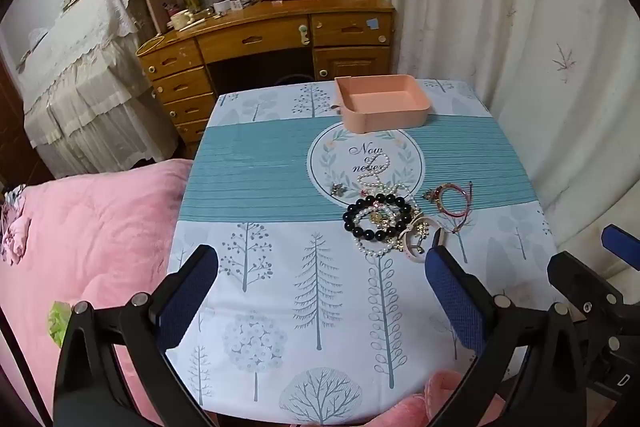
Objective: Organize jewelry
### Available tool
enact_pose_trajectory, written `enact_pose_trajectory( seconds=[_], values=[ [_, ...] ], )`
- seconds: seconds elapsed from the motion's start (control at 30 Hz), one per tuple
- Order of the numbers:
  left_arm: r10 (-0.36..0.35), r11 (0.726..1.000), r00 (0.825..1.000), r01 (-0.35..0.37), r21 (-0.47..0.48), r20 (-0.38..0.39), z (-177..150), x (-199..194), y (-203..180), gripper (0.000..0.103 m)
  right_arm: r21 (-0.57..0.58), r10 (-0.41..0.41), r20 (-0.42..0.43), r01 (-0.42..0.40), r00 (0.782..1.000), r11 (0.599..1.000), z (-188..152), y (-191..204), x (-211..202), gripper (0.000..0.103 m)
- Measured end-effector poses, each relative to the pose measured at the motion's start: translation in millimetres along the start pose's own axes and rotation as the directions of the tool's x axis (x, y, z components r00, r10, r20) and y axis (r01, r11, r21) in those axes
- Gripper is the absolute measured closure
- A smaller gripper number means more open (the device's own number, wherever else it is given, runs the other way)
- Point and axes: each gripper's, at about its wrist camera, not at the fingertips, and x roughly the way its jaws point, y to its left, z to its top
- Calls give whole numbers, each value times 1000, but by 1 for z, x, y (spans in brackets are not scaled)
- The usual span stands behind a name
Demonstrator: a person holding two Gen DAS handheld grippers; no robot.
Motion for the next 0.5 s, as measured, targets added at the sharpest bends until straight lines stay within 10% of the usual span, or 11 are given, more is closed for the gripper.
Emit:
enact_pose_trajectory(
  seconds=[0.5],
  values=[
    [-26,998,1000,27,53,-5,3,-3,-3,1,40,-18,-19,19,1000,999,-5,1,3,10]
  ],
)
